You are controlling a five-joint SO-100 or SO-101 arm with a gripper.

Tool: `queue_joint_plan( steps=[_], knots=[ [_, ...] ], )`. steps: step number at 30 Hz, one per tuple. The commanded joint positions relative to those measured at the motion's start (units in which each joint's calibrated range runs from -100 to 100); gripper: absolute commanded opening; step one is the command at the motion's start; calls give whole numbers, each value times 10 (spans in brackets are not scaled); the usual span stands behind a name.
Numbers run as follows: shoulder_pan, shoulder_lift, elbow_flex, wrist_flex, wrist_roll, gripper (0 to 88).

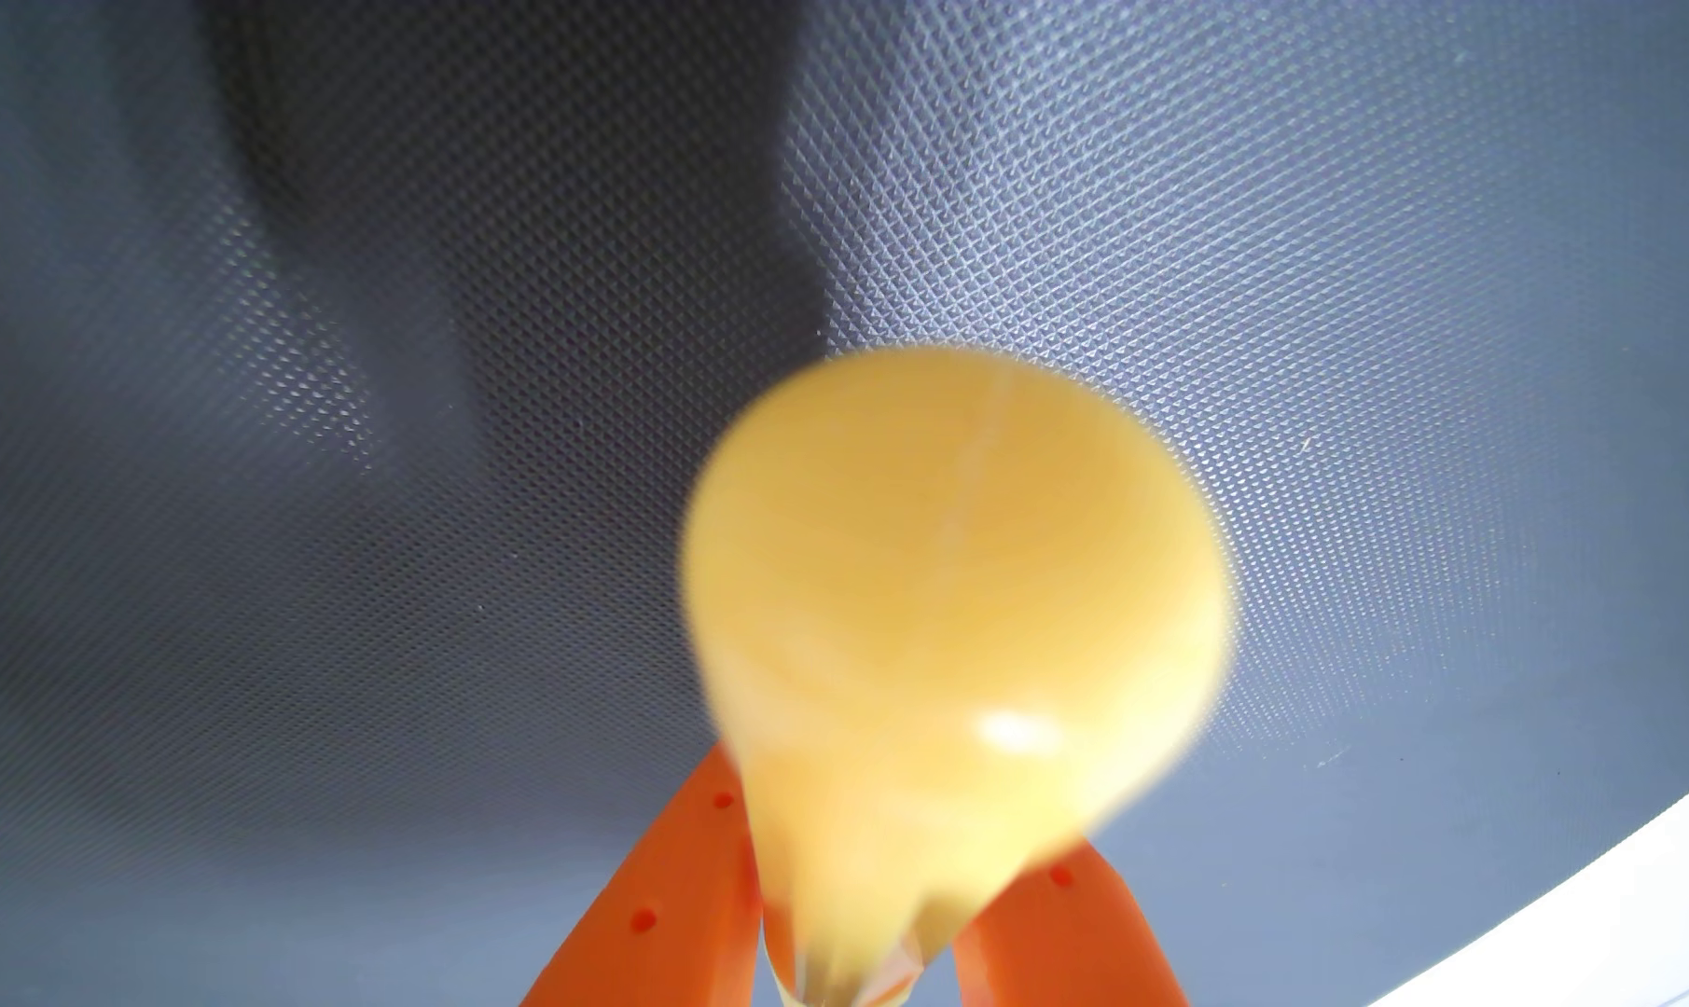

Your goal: Grab the yellow screwdriver

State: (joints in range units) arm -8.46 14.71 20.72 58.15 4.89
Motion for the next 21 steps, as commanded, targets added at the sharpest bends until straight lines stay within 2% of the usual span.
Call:
queue_joint_plan(
  steps=[1,8,21],
  knots=[
    [-1,-3,-6,0,2,39],
    [-1,-3,-6,0,2,130],
    [2,-3,1,4,-1,123]
  ],
)
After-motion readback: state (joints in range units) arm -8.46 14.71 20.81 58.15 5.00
